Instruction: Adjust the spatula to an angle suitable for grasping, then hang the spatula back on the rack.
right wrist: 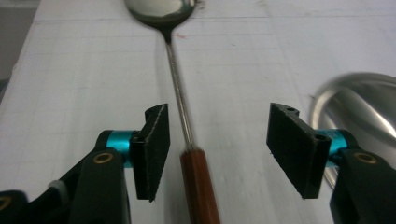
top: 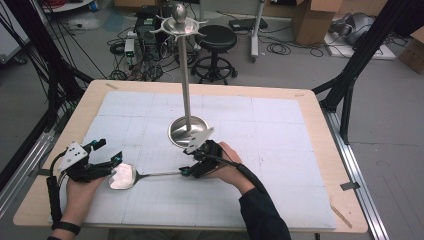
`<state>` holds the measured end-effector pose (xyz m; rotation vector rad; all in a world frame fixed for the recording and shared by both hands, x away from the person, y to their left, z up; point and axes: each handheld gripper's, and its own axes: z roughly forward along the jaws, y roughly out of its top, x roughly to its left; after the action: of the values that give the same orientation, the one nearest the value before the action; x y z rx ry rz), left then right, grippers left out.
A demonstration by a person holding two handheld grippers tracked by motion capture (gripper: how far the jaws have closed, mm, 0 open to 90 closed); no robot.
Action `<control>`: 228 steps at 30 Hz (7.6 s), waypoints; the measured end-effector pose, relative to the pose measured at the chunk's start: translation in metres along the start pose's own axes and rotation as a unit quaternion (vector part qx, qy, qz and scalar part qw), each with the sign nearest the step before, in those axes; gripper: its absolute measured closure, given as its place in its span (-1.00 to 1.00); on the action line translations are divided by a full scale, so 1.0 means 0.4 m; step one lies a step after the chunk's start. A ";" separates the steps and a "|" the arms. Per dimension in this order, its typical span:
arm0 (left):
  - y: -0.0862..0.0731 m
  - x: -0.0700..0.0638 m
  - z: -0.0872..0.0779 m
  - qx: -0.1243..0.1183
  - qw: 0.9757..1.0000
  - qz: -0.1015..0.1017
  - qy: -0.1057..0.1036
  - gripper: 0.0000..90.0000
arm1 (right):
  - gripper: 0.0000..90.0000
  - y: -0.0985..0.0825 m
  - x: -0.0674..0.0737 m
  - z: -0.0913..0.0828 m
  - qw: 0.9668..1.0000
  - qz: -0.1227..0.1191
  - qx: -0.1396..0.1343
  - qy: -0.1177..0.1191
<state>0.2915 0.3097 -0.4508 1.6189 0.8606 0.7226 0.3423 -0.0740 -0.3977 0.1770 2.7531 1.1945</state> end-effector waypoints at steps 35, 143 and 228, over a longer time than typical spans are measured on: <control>0.000 0.003 -0.001 -0.002 1.000 -0.007 0.001 -0.53 | -0.56 -0.409 0.037 -0.277 0.930 0.226 -0.144 -0.251; 0.120 -0.277 0.246 0.301 0.889 0.203 -0.278 -0.20 | -0.52 -0.439 0.041 -0.294 0.906 0.253 -0.170 -0.293; 0.269 -0.190 0.101 0.079 0.976 0.097 -0.179 0.88 | -0.49 -0.435 0.040 -0.289 0.911 0.250 -0.159 -0.286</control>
<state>0.3001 0.2111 -0.3547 1.9225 0.5114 0.4804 0.2974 -0.2723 -0.4481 1.0560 2.0197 1.3923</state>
